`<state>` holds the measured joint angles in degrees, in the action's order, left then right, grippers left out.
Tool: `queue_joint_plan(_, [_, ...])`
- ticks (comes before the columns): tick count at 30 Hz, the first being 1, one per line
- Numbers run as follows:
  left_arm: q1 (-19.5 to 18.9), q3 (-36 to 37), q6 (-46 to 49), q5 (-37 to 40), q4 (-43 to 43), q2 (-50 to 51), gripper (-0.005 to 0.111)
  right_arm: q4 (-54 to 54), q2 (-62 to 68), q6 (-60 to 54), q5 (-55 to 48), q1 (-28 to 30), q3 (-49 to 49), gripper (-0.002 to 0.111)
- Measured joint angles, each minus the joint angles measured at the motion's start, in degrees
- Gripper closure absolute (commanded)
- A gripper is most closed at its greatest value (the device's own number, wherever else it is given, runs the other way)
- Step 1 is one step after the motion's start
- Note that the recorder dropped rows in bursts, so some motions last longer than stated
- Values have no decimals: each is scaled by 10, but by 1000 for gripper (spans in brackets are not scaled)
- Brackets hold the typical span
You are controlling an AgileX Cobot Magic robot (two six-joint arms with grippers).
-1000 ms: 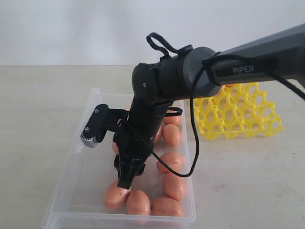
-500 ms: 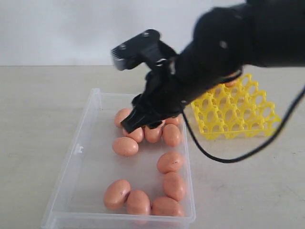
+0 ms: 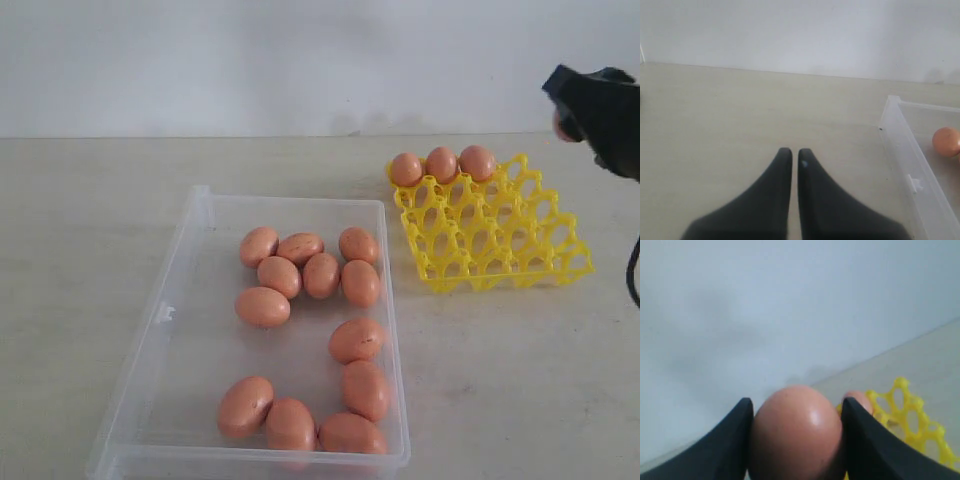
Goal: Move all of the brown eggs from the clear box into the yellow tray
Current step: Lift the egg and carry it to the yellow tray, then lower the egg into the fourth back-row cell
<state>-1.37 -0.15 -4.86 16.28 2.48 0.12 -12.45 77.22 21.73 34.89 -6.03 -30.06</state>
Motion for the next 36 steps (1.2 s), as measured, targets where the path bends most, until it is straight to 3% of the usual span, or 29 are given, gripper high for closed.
queue_joint_plan(4, [0,0,0,0,0,0,102,36,25,77,25,92,-85,108])
queue_joint_plan(6, [0,0,0,0,0,0,102,137,84,209,34,146,-164,108])
queue_joint_plan(8, [0,0,0,0,0,0,102,411,207,460,98,204,-274,108])
queue_joint_plan(10, [0,0,0,0,0,0,102,568,308,562,212,229,-345,108])
queue_joint_plan(14, [0,0,0,0,0,0,102,677,461,640,331,255,-440,108])
queue_joint_plan(21, [0,0,0,0,0,0,102,715,549,589,329,276,-520,108])
queue_joint_plan(30, [0,0,0,0,0,0,102,794,553,420,177,276,-538,108])
queue_joint_plan(36, [0,0,0,0,0,0,102,797,560,386,123,276,-539,108])
